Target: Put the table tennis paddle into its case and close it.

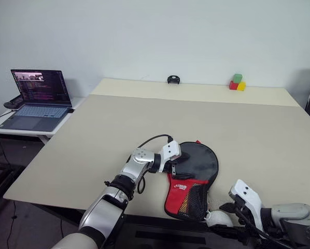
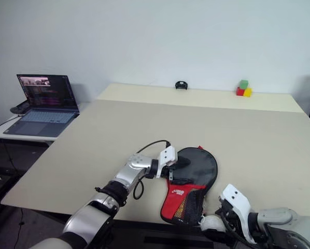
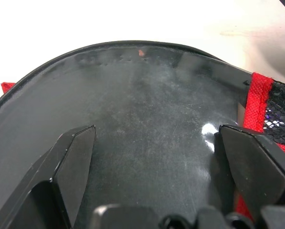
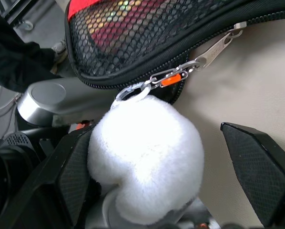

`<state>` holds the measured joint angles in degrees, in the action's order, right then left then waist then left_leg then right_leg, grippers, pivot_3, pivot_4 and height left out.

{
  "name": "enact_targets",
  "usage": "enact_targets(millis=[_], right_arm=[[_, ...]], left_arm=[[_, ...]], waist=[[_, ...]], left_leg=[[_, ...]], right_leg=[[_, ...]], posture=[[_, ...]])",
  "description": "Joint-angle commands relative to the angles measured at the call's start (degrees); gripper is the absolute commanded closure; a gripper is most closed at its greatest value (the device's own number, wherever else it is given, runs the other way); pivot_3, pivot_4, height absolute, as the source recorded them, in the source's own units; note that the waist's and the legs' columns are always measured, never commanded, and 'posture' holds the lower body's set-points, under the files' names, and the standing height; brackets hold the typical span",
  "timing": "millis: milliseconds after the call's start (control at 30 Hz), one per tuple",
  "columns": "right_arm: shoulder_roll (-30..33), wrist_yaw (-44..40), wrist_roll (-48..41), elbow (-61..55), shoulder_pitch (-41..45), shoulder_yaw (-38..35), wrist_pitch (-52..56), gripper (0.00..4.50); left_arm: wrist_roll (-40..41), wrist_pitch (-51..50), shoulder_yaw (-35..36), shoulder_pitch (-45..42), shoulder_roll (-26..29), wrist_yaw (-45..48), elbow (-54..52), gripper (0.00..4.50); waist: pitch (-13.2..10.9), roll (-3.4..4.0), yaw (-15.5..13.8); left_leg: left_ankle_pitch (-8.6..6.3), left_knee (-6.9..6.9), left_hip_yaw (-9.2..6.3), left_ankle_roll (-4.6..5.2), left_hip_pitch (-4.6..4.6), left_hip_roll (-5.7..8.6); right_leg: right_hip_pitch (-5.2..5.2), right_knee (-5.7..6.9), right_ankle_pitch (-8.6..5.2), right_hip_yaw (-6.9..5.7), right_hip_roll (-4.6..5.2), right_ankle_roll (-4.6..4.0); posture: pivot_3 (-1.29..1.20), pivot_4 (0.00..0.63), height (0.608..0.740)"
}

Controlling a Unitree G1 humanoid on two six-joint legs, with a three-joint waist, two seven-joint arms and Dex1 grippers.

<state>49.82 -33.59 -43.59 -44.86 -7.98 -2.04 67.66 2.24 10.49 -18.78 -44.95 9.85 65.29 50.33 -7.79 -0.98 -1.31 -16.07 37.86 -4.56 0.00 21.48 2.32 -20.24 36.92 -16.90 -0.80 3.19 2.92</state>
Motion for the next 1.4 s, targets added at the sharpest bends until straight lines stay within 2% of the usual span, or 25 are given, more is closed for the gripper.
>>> enact_targets(millis=[33,567,667,800,1100,1333,1400], right_arm=[[1.08,-0.65,1.37,-1.77,0.06,0.87,-2.66,0.01],[5.69,-5.94,5.09,-1.87,-1.28,1.44,-10.78,0.01],[6.05,-6.47,6.28,-1.76,-1.50,2.45,-12.19,0.59],[6.23,-7.29,8.06,-1.88,-1.76,3.66,-14.32,0.59],[10.32,-10.72,20.18,-0.25,-2.36,9.56,-25.96,0.59],[10.08,-11.79,24.43,0.90,-2.32,10.84,-29.41,0.59],[9.94,-11.86,25.77,1.17,-2.15,11.29,-30.50,0.95]], left_arm=[[-5.18,-0.95,-2.40,2.19,0.38,-2.15,5.30,0.00],[-5.64,0.21,-2.65,1.70,-1.08,-2.72,6.98,0.00],[-5.63,0.20,-2.59,1.70,-1.03,-2.70,7.00,0.00],[-5.62,0.14,-2.52,1.71,-0.91,-2.78,6.94,0.00],[-5.60,0.13,-2.44,1.69,-0.74,-2.81,6.83,0.00],[-5.57,0.06,-2.40,1.84,-0.64,-2.86,6.66,0.00],[-5.57,0.04,-2.38,1.84,-0.62,-2.87,6.65,0.00]], waist=[[-0.02,-0.02,0.00],[-0.13,-0.22,-0.21],[-0.14,-0.22,-0.21],[-0.16,-0.22,-0.22],[-0.18,-0.21,-0.22],[-0.20,-0.22,-0.22],[-0.20,-0.22,-0.22]], left_leg=[[0.00,0.00,-0.01,0.00,0.00,0.00],[-0.01,0.01,-0.03,-0.01,-0.01,0.03],[-0.01,0.01,-0.05,-0.02,0.00,0.03],[-0.01,0.01,-0.06,-0.02,0.00,0.03],[-0.02,0.00,-0.05,-0.04,0.00,0.03],[-0.03,0.00,-0.06,-0.06,0.00,0.03],[-0.03,0.00,-0.06,-0.06,0.00,0.03]], right_leg=[[0.00,0.00,0.00,-0.01,0.00,0.00],[-0.04,-0.10,0.00,-0.03,0.08,0.09],[-0.06,-0.13,0.00,-0.04,0.10,0.10],[-0.07,-0.15,0.00,-0.04,0.11,0.11],[-0.10,-0.18,-0.02,-0.04,0.11,0.15],[-0.10,-0.18,-0.02,-0.03,0.11,0.15],[-0.10,-0.18,-0.02,-0.03,0.11,0.15]], posture=[[0.00,0.150,0.740],[0.00,0.150,0.740],[0.00,0.150,0.740],[0.00,0.150,0.740],[0.00,0.150,0.740],[0.00,0.150,0.740],[0.00,0.150,0.740]])
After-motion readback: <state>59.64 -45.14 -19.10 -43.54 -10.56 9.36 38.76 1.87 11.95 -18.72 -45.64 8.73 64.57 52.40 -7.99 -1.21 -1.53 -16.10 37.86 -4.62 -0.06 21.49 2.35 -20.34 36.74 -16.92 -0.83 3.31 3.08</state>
